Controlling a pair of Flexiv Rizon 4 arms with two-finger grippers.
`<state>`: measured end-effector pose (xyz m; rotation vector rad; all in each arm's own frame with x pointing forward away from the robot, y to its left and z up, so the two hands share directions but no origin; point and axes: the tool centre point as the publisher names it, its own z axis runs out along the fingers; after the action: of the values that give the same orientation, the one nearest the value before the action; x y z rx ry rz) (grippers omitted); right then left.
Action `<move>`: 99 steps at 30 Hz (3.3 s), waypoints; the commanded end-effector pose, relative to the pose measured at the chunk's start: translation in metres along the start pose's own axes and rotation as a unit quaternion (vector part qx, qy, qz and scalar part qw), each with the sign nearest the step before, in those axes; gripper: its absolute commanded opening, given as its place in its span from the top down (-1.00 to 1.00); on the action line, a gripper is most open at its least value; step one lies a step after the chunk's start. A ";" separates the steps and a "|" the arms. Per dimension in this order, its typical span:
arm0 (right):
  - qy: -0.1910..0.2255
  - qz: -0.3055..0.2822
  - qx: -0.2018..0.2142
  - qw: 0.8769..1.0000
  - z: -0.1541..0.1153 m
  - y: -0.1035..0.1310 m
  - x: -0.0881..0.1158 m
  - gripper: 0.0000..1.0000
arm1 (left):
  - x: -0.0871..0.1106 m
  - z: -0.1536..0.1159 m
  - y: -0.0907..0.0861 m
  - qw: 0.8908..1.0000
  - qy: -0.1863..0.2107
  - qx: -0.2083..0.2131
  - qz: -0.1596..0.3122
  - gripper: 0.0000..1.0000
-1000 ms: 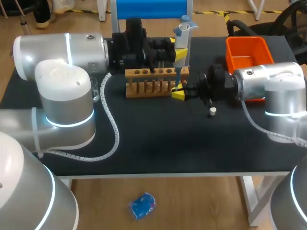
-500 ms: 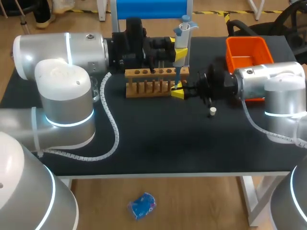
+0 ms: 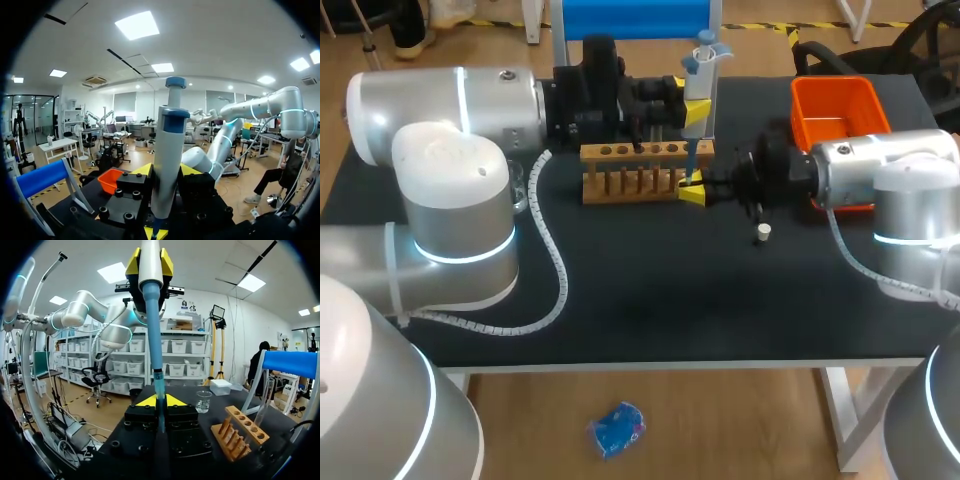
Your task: Invert the test tube, pick up the pipette, mount the tip to pipette, aspirate from beaker and dispense into the tube, eject the tip, return the pipette, and cap with the stopper.
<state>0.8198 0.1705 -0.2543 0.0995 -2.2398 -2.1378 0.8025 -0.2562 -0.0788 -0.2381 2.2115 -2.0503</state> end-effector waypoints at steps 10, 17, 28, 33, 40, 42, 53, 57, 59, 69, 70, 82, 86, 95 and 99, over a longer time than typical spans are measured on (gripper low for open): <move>-0.071 0.007 0.002 0.997 0.000 0.011 0.005 1.00 | 0.001 0.000 0.007 1.000 0.001 0.001 -0.001 1.00; -0.089 0.004 -0.002 0.996 0.001 0.013 0.005 1.00 | 0.001 0.000 0.007 1.000 0.001 0.001 -0.001 1.00; -0.103 0.006 0.000 0.995 -0.001 0.013 0.002 1.00 | 0.001 0.000 0.007 1.000 0.001 0.001 -0.001 1.00; -0.095 0.009 0.001 0.995 -0.002 0.012 0.002 -1.00 | 0.001 0.000 0.007 1.000 0.001 0.001 -0.001 1.00; -0.060 0.022 0.013 0.998 -0.005 0.007 0.005 -1.00 | 0.001 0.000 0.007 1.000 0.001 0.001 -0.001 1.00; -0.043 0.030 0.020 0.998 -0.006 0.005 0.006 -1.00 | 0.001 0.000 0.007 1.000 0.001 0.001 -0.001 1.00; 0.019 0.035 0.027 0.999 -0.025 0.003 0.016 -1.00 | 0.001 0.000 0.007 1.000 0.001 0.001 -0.001 1.00; 0.041 0.028 0.031 0.998 -0.041 0.007 0.017 -1.00 | 0.001 0.000 0.007 1.000 0.001 0.001 -0.001 1.00; 0.050 0.025 0.032 0.998 -0.049 0.010 0.019 -1.00 | 0.001 0.000 0.007 1.000 0.001 0.001 -0.001 1.00; 0.089 0.017 0.032 0.995 -0.070 0.017 0.027 -1.00 | 0.001 0.000 0.007 1.000 0.001 0.001 -0.001 1.00; 0.089 0.017 0.032 0.995 -0.070 0.017 0.027 -1.00 | 0.001 0.000 0.007 1.000 0.001 0.001 -0.001 1.00; 0.089 0.017 0.032 0.995 -0.070 0.017 0.027 -1.00 | -0.021 -0.037 0.007 0.994 -0.105 -0.009 0.004 1.00; 0.089 0.017 0.032 0.995 -0.070 0.017 0.027 -1.00 | -0.029 -0.068 0.007 0.987 -0.163 -0.007 0.009 1.00; 0.089 0.017 0.032 0.995 -0.070 0.017 0.027 -1.00 | -0.049 -0.119 0.008 0.966 -0.257 0.000 -0.014 1.00; 0.089 0.017 0.032 0.995 -0.070 0.017 0.027 -1.00 | -0.049 -0.119 0.008 0.966 -0.257 0.000 -0.014 1.00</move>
<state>0.7979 0.1004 -0.2351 0.2398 -2.1902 -1.9587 0.8315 -0.1361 -0.0756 -0.7276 1.9010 -1.7214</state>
